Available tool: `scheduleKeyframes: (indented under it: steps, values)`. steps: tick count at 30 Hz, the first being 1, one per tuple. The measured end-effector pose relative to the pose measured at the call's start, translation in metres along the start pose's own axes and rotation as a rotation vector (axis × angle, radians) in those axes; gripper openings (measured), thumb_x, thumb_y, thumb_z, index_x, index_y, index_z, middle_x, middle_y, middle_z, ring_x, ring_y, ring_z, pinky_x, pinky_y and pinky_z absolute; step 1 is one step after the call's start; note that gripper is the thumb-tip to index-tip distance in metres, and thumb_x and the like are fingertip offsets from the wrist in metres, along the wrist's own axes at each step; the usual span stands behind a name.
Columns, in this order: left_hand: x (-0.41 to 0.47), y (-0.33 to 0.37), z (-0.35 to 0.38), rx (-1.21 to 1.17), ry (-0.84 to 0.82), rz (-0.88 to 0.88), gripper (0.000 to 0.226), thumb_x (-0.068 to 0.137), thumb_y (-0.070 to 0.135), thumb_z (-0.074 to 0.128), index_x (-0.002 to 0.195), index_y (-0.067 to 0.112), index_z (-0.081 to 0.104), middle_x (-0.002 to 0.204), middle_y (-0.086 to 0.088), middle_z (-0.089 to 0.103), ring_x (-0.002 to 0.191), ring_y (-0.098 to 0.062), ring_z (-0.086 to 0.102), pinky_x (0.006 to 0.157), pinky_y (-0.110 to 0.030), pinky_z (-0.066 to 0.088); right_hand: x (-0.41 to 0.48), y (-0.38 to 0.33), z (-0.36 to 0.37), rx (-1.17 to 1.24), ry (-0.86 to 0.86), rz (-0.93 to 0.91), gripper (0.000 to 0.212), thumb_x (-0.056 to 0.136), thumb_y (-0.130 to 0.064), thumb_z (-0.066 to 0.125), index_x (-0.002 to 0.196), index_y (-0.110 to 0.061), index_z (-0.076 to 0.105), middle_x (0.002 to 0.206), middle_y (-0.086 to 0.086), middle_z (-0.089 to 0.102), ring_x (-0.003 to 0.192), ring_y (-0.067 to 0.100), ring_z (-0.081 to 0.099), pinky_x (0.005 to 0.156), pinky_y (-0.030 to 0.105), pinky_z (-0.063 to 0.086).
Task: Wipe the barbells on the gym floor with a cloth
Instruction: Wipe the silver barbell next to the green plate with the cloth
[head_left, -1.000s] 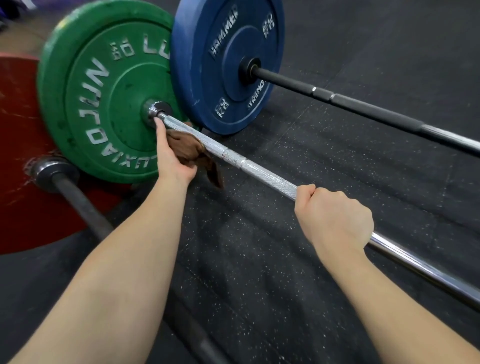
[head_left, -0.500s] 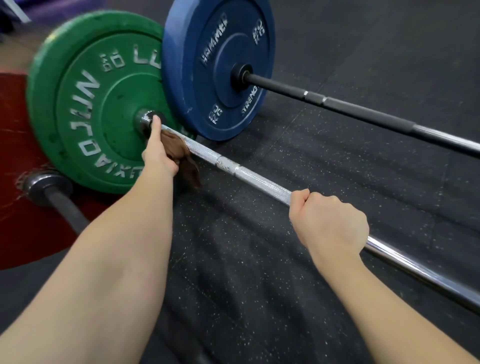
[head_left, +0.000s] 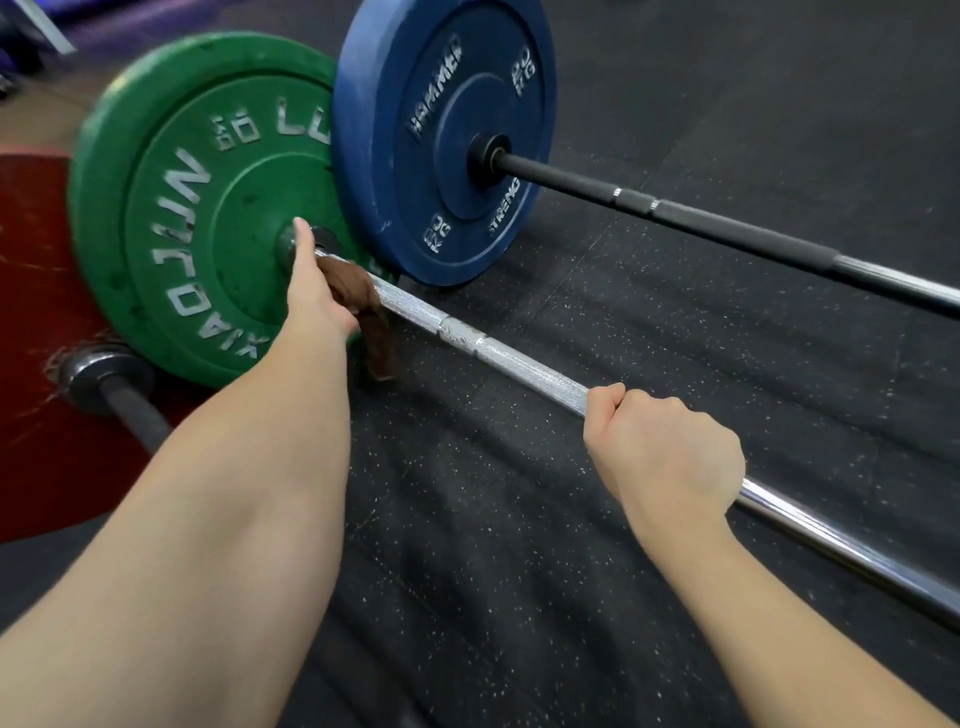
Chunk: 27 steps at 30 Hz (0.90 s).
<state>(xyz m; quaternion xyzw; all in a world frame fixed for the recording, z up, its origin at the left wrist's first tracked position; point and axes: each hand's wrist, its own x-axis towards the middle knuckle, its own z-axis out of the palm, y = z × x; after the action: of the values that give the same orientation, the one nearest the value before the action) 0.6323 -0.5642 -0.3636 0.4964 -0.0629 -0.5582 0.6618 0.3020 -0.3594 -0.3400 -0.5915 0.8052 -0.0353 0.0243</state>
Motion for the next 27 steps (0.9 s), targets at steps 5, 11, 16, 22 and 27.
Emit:
scheduleKeyframes:
  steps: [5, 11, 16, 22, 27]
  values:
    - [0.008, -0.009, -0.011, 0.005, -0.139, -0.097, 0.063, 0.04, 0.059, 0.103, 0.065, 0.026, 0.054, 0.089, 0.011, 0.046, 0.102, -0.008, 0.044, 0.093, -0.032, 0.035, 0.001, 0.001, 0.001, 0.0, 0.001, 0.0, 0.056, 0.1, -0.036, 0.016, 0.073, -0.017, 0.061, 0.058, 0.001, 0.05, 0.047, 0.021, 0.039, 0.053, 0.027, 0.029]
    - [-0.032, -0.029, -0.012, 0.126, -0.13, -0.108, 0.078, 0.044, 0.055, 0.103, 0.107, 0.024, 0.069, 0.132, 0.002, 0.065, 0.122, -0.022, 0.063, 0.107, -0.051, 0.049, 0.0, 0.001, 0.003, 0.0, 0.025, 0.006, 0.057, 0.1, -0.038, 0.017, 0.069, -0.017, 0.059, 0.057, 0.001, 0.052, 0.047, 0.021, 0.041, 0.052, 0.025, 0.029]
    - [-0.059, -0.05, 0.0, 0.075, -0.175, -0.111, 0.069, 0.053, 0.054, 0.097, 0.108, 0.021, 0.07, 0.116, -0.003, 0.072, 0.113, -0.026, 0.07, 0.096, -0.056, 0.056, 0.0, 0.0, 0.002, -0.004, 0.029, 0.002, 0.056, 0.101, -0.037, 0.017, 0.069, -0.017, 0.058, 0.057, 0.001, 0.051, 0.047, 0.021, 0.04, 0.051, 0.026, 0.026]
    - [-0.013, -0.02, -0.011, 0.065, 0.085, -0.028, 0.111, 0.03, 0.054, 0.105, 0.126, 0.013, 0.065, 0.113, -0.01, 0.076, 0.095, -0.038, 0.075, 0.085, -0.067, 0.056, 0.0, 0.0, 0.002, 0.007, 0.026, 0.006, 0.057, 0.101, -0.037, 0.017, 0.07, -0.017, 0.06, 0.057, 0.001, 0.05, 0.047, 0.02, 0.039, 0.052, 0.025, 0.027]
    - [-0.007, 0.003, -0.008, 0.093, 0.115, 0.043, 0.105, 0.032, 0.049, 0.105, 0.122, 0.012, 0.067, 0.108, -0.008, 0.078, 0.096, -0.032, 0.077, 0.085, -0.055, 0.06, 0.001, 0.0, 0.002, 0.016, 0.018, 0.009, 0.058, 0.101, -0.038, 0.017, 0.071, -0.017, 0.061, 0.057, 0.001, 0.051, 0.048, 0.021, 0.04, 0.052, 0.026, 0.027]
